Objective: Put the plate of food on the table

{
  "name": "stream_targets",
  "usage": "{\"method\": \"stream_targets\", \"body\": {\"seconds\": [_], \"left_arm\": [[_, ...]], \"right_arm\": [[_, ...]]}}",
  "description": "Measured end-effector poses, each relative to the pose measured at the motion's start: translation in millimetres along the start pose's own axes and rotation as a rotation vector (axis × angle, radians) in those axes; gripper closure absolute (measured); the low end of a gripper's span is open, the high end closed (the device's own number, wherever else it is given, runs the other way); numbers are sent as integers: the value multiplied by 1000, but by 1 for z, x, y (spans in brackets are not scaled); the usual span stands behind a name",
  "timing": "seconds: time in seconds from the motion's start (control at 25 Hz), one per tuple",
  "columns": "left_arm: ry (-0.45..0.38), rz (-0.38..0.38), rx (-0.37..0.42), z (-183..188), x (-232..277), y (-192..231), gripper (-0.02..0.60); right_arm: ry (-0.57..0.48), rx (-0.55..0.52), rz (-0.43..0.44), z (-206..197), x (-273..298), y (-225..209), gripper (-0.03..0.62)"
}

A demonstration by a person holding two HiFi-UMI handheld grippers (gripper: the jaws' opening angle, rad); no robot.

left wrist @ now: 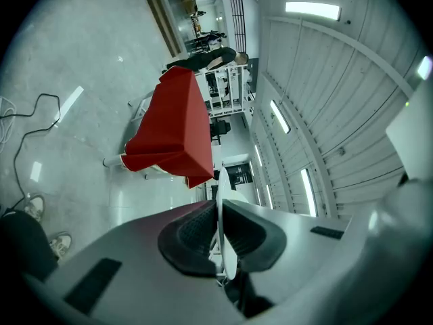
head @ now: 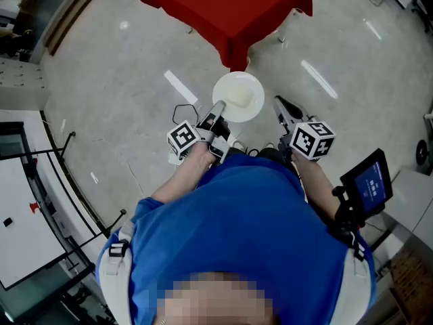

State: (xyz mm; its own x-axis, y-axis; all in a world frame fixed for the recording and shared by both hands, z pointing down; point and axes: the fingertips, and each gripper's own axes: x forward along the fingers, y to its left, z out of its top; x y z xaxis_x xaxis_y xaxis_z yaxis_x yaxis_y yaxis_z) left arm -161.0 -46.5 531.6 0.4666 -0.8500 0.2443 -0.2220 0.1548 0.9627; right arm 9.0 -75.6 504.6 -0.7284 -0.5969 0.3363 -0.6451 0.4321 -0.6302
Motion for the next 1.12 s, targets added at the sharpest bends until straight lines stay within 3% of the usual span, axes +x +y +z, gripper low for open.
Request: {"method": "stream_targets", "body": {"seconds": [1.12], "left_arm": [[126,-26,1,9,56,-11,558]], "right_arm": [[-74,36,-121,29,3,-28,592]]}}
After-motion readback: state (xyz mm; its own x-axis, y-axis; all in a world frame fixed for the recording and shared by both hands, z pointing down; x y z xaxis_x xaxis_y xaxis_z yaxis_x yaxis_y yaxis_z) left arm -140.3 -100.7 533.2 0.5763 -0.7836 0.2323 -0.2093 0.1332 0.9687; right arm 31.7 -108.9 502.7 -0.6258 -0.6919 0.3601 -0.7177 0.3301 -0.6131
